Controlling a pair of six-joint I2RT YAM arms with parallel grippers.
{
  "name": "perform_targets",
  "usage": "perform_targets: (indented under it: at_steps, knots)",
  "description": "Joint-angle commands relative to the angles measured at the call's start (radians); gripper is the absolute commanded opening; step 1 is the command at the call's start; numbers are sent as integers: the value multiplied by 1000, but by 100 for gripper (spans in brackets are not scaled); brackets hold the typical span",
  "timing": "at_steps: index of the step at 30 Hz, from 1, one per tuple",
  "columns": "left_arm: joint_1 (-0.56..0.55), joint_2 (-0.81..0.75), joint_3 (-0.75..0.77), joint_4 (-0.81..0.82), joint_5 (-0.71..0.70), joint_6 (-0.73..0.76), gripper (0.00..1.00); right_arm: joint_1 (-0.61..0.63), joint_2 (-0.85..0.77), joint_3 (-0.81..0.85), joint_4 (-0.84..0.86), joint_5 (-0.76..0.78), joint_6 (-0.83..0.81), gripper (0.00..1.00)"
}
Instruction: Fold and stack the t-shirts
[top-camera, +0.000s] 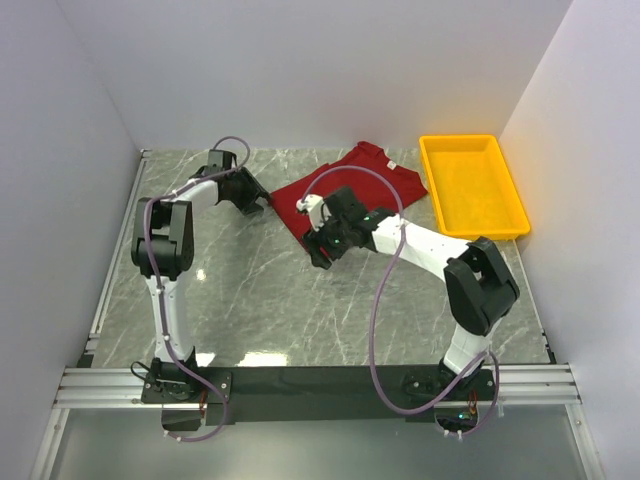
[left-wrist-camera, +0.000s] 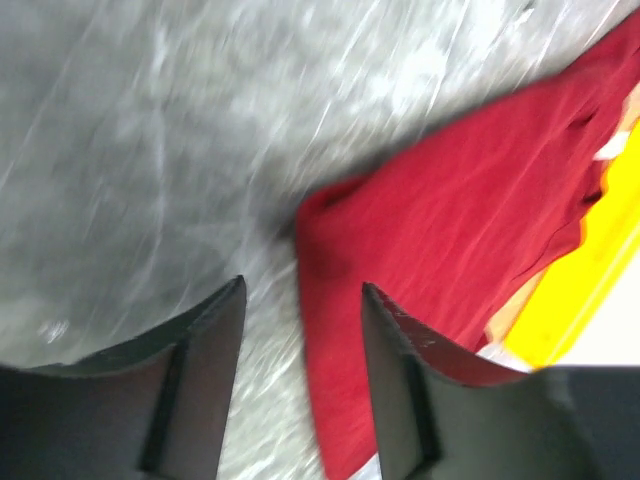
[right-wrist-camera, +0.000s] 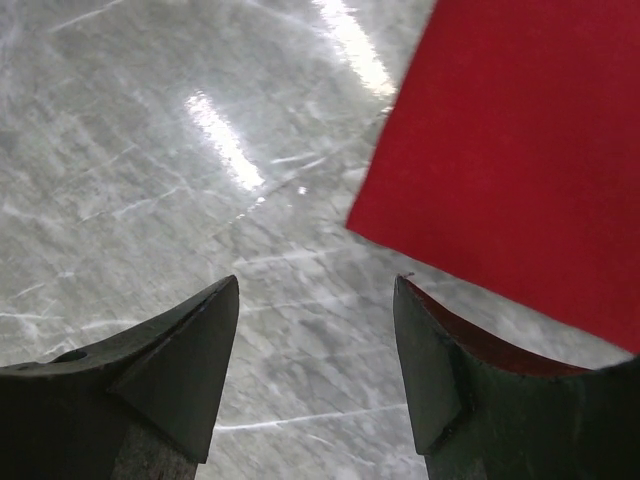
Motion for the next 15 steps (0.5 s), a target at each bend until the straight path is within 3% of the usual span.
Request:
perform_targets:
  at_steps: [1, 10, 15]
  knots:
    - [-7, 49, 71, 57, -16, -51, 52, -26, -73, -15, 50, -3, 11, 70]
    - [-28, 108, 108, 68, -12, -87, 39, -37, -71, -47, 59, -45, -103, 71]
    - [-28, 116, 115, 86, -8, -94, 24, -14, -16, -21, 53, 1, -168, 71]
